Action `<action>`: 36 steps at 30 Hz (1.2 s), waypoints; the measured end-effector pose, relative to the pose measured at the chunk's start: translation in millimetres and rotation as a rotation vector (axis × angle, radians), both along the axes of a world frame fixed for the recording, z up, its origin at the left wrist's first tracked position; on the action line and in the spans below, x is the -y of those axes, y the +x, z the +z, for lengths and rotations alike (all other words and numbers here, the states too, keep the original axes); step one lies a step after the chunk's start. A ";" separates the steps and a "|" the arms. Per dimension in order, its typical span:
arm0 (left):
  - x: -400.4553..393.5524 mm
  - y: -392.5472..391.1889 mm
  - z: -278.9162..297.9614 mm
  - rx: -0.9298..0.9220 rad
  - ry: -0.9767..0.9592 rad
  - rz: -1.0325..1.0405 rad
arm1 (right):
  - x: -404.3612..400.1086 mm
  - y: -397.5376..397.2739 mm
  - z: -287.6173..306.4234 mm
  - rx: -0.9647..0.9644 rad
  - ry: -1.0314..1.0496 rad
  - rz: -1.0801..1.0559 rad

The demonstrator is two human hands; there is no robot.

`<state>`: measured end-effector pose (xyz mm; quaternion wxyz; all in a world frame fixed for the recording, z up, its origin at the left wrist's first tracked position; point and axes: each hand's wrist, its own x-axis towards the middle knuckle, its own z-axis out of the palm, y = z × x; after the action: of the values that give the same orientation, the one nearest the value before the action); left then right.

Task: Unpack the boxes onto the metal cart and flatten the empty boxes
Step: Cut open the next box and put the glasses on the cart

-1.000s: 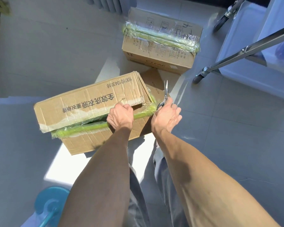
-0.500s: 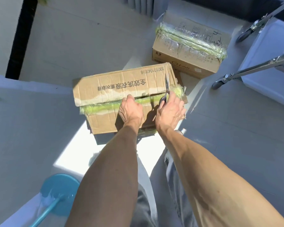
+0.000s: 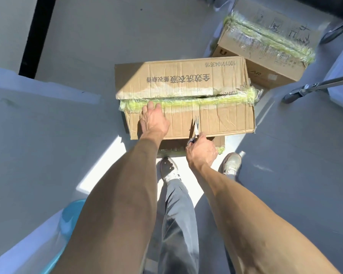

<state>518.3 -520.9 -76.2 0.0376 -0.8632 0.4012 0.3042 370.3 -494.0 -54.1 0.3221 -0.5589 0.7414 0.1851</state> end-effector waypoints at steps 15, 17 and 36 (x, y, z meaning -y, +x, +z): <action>11.0 9.6 9.1 0.074 0.241 -0.095 | 36.4 30.3 0.7 0.017 -0.233 -0.194; 5.4 5.9 11.6 0.077 0.256 -0.085 | 44.6 37.0 2.6 0.067 -0.246 -0.199; -34.1 -8.0 42.4 -0.015 0.162 0.075 | 49.2 54.9 18.1 0.101 -0.067 0.010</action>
<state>510.3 -486.7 -33.8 0.0932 -0.8695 0.3429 0.3432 425.2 -543.2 -35.9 0.3392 -0.5819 0.7270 0.1332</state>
